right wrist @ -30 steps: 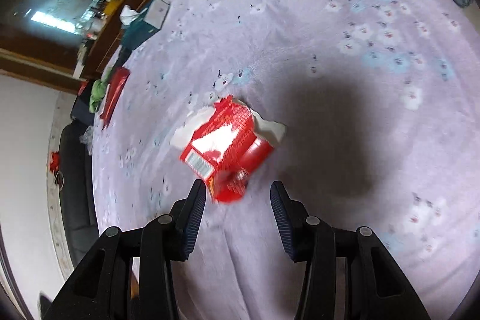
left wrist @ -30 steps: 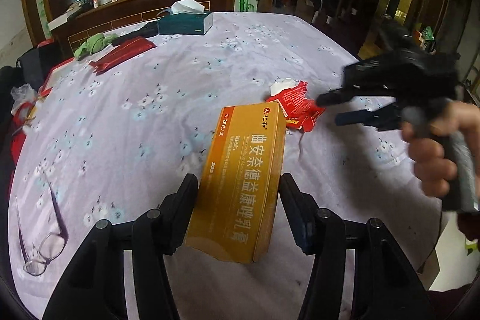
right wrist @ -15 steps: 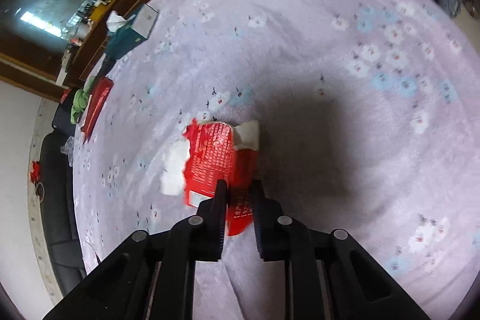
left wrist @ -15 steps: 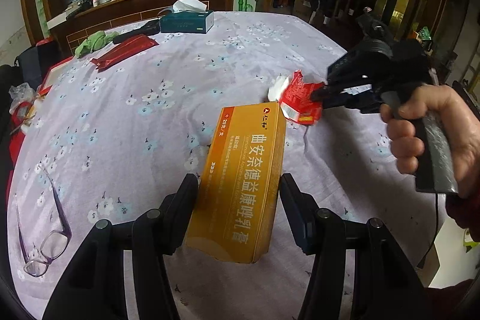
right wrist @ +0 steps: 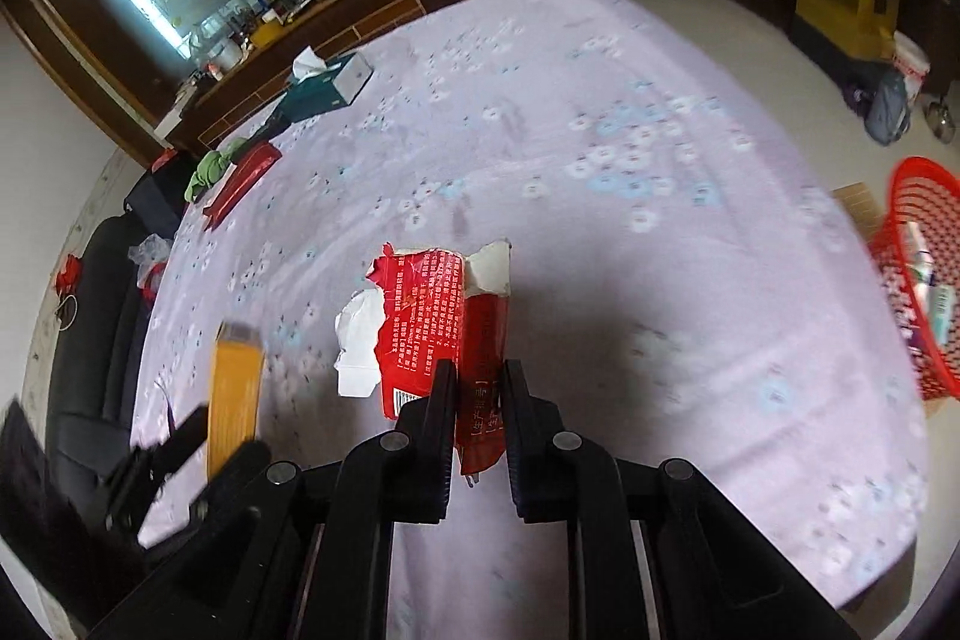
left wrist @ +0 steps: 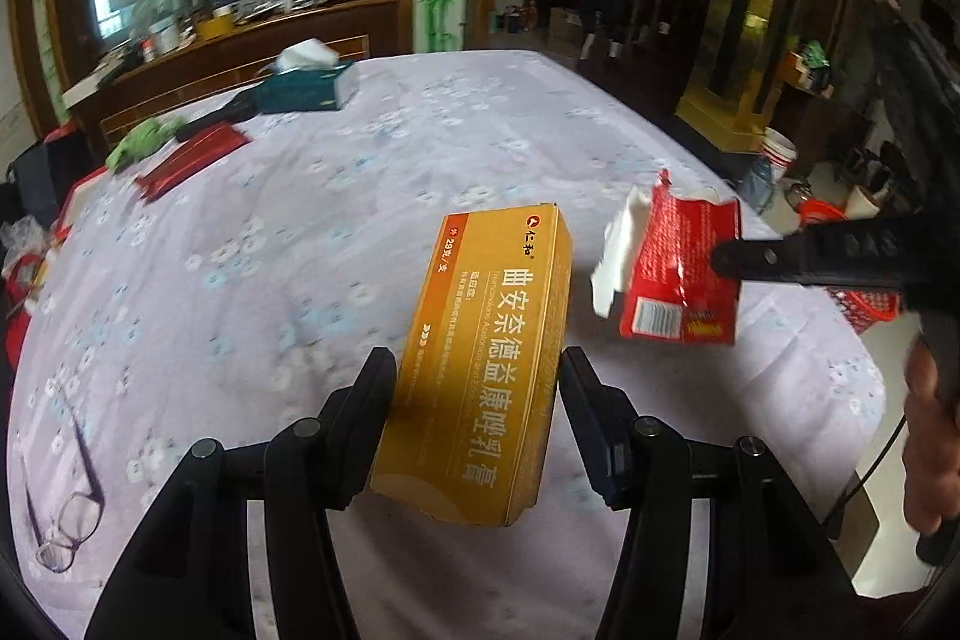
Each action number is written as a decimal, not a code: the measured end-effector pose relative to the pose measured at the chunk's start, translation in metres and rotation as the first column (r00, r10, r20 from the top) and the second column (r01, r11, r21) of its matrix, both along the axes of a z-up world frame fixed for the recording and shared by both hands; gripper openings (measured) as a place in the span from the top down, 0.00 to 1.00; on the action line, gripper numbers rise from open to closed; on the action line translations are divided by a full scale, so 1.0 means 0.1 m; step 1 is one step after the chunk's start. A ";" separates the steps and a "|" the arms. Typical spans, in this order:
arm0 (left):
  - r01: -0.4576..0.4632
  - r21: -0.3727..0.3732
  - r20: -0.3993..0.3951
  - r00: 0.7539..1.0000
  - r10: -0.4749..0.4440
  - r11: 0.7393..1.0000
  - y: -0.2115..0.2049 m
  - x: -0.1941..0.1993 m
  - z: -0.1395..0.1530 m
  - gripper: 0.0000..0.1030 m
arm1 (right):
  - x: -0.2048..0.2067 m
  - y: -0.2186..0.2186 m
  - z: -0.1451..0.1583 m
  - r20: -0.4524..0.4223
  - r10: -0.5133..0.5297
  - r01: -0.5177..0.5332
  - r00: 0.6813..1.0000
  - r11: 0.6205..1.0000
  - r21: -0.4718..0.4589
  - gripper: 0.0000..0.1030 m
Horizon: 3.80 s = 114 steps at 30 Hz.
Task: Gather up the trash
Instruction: 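Grasp the orange medicine box with the left tool while the right tool grasps the red snack wrapper, then hold the orange box and red wrapper raised above the table with both tools, then carry the orange box and red wrapper with both tools toward the wastebasket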
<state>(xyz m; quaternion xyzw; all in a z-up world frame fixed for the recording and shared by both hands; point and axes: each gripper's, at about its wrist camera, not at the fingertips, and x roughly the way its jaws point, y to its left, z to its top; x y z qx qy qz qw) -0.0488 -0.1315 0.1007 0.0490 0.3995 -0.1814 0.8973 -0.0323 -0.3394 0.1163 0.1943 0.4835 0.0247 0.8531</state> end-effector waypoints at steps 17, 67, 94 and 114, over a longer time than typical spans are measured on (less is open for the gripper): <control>0.146 -0.016 0.036 0.989 -0.145 0.989 -0.91 -0.12 0.22 0.47 | -0.69 -0.93 0.29 0.068 -0.150 0.150 0.986 0.989 0.004 0.85; 0.112 0.083 0.071 0.990 -0.118 0.990 -1.30 -0.17 0.36 0.47 | -0.73 -1.29 0.40 0.114 -0.166 0.161 0.980 0.985 0.055 0.85; 0.169 0.090 0.056 0.983 -0.174 0.982 -1.52 -0.14 0.31 0.47 | -0.90 -1.54 0.36 0.100 -0.220 0.216 0.970 0.975 0.053 0.85; 0.437 0.015 0.027 0.899 -0.437 0.899 -2.76 -0.05 0.43 0.46 | -1.39 -2.86 0.57 0.126 -0.515 0.518 0.848 0.855 0.006 0.85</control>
